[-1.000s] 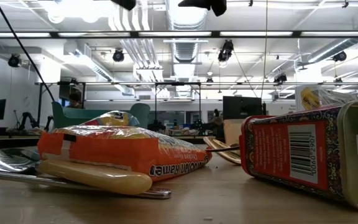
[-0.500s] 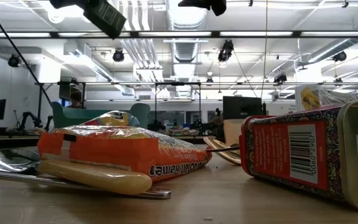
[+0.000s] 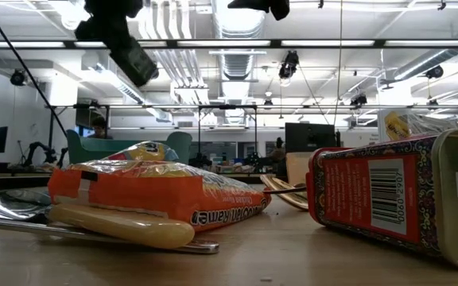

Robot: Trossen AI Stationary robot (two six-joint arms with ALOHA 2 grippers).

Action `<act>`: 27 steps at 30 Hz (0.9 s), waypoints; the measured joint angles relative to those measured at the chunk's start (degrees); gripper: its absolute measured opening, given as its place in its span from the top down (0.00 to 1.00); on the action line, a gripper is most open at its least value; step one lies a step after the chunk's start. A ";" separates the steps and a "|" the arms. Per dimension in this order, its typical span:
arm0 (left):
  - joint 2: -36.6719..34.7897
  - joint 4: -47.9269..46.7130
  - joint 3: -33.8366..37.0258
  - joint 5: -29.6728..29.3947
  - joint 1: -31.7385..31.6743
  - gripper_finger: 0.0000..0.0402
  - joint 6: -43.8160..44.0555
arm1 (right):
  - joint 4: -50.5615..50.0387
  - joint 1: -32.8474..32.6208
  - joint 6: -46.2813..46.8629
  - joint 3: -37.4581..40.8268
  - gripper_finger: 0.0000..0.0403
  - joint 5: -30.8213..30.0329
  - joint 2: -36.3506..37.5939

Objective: Pick & Place Food Item
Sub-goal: Put the green paprika seasoning can into the green bin

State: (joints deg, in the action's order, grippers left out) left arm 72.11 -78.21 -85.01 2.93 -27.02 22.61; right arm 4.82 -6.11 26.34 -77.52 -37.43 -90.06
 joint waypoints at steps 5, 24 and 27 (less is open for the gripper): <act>5.95 -1.33 0.02 7.31 -7.67 0.72 -2.05 | 0.00 0.00 -0.01 0.02 0.17 0.00 -0.01; 12.44 -1.43 -2.11 4.16 -11.07 0.72 3.16 | -0.01 0.00 0.01 0.04 0.17 0.02 -0.02; 12.42 -1.86 -1.80 4.08 -11.35 0.72 4.31 | -0.01 0.00 0.01 0.04 0.17 0.02 -0.02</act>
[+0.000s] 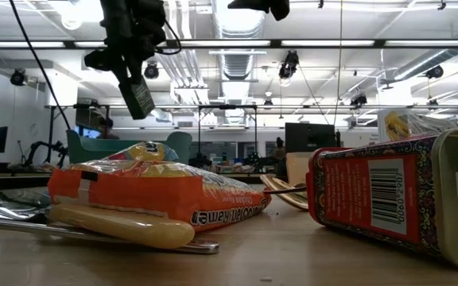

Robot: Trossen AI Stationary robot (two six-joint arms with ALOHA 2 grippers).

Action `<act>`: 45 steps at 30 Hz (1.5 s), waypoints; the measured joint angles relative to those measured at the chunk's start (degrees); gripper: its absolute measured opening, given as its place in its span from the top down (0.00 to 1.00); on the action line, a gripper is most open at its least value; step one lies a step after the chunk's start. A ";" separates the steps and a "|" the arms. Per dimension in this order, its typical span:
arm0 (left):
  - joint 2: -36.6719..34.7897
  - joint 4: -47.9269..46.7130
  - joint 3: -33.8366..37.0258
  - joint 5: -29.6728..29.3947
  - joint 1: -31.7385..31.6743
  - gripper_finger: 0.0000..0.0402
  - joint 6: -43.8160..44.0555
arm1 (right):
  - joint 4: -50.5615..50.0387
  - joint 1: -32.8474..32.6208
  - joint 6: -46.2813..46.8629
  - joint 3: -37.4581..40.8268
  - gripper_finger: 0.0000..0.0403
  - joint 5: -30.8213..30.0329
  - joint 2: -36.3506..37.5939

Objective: Pick & Place Food Item
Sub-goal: Put the green paprika seasoning can into the green bin

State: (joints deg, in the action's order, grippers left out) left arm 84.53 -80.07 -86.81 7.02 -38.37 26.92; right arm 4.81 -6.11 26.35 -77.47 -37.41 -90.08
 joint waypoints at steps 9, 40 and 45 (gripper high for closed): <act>0.07 0.06 0.53 -0.95 -1.83 0.72 1.86 | 0.00 0.00 0.00 0.00 0.17 0.01 0.00; 0.07 6.35 2.89 -6.13 -6.45 0.72 28.68 | 0.01 0.00 0.01 0.00 0.17 0.02 -0.02; 2.11 6.59 2.87 -3.31 -9.42 0.72 29.04 | 0.01 0.00 0.01 0.01 0.17 0.00 -0.02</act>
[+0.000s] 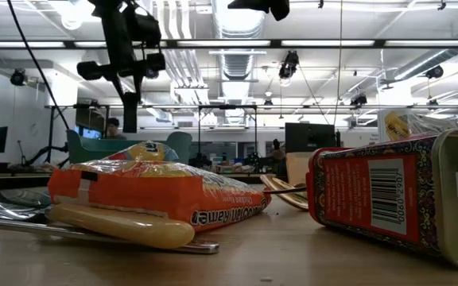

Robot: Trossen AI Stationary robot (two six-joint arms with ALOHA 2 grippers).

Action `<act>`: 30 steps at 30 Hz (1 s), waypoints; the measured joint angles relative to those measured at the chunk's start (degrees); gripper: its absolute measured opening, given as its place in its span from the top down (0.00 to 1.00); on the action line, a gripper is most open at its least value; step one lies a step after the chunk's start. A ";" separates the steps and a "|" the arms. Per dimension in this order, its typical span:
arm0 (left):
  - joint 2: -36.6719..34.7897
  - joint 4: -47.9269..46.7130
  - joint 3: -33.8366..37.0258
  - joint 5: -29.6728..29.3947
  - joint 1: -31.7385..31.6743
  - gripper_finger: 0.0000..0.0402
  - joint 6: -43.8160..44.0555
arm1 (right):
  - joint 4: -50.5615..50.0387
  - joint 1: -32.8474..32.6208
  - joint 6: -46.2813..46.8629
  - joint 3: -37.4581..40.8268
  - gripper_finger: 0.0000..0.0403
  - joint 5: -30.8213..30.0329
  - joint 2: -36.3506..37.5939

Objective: Pick & Place Food Item
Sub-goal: Put the green paprika seasoning can into the green bin

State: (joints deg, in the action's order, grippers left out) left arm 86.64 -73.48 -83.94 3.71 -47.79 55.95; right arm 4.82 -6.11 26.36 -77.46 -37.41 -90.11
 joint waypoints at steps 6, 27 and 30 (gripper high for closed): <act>7.03 -0.94 0.00 7.91 -2.09 0.72 -4.47 | 0.00 0.00 0.00 0.00 0.17 0.02 0.00; 18.20 -8.10 0.01 11.13 -4.98 0.72 -12.83 | 0.02 0.00 0.00 0.00 0.17 0.00 0.00; 18.20 -8.16 0.01 10.84 -5.68 0.72 -13.95 | 0.02 0.00 0.01 0.00 0.17 0.00 0.00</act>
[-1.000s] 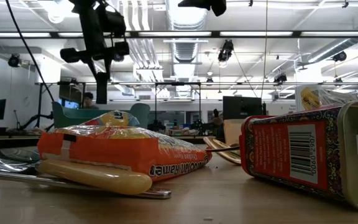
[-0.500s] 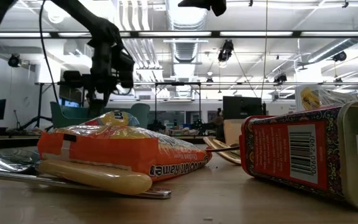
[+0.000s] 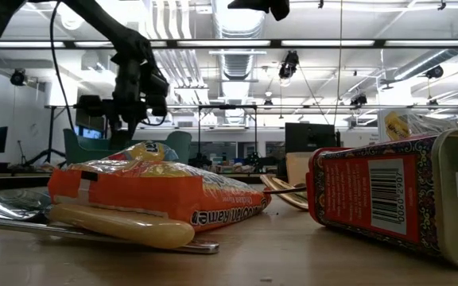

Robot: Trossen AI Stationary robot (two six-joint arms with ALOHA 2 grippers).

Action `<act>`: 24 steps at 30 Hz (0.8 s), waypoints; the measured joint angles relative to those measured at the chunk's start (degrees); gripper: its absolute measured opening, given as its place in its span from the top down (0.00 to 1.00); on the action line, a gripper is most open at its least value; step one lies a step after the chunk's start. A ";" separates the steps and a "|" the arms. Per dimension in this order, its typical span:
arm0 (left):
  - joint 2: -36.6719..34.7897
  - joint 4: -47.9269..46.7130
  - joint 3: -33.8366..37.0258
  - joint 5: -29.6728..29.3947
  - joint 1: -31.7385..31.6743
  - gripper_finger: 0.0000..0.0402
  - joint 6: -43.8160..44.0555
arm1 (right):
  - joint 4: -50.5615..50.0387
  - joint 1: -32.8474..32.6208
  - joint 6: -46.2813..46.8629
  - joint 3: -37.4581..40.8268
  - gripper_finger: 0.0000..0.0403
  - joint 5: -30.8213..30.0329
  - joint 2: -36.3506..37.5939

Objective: Pick & Place Food Item
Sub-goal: Put the green paprika seasoning can into the green bin

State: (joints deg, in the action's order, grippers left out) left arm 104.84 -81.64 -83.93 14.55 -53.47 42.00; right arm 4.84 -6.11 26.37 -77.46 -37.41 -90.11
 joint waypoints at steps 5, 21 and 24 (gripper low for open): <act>-0.02 -0.01 0.66 -1.25 -0.80 0.72 -0.25 | 0.00 0.00 0.00 0.01 0.17 0.00 0.00; -0.17 1.88 12.46 3.30 -3.04 0.69 -0.09 | 0.00 0.00 0.00 0.01 0.17 0.00 0.00; -0.52 2.03 12.93 3.59 -3.15 0.69 -0.51 | -0.01 0.00 0.00 0.01 0.17 0.00 0.00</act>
State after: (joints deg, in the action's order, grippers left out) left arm 104.32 -79.61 -71.01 18.14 -56.62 41.50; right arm 4.83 -6.11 26.37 -77.45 -37.41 -90.11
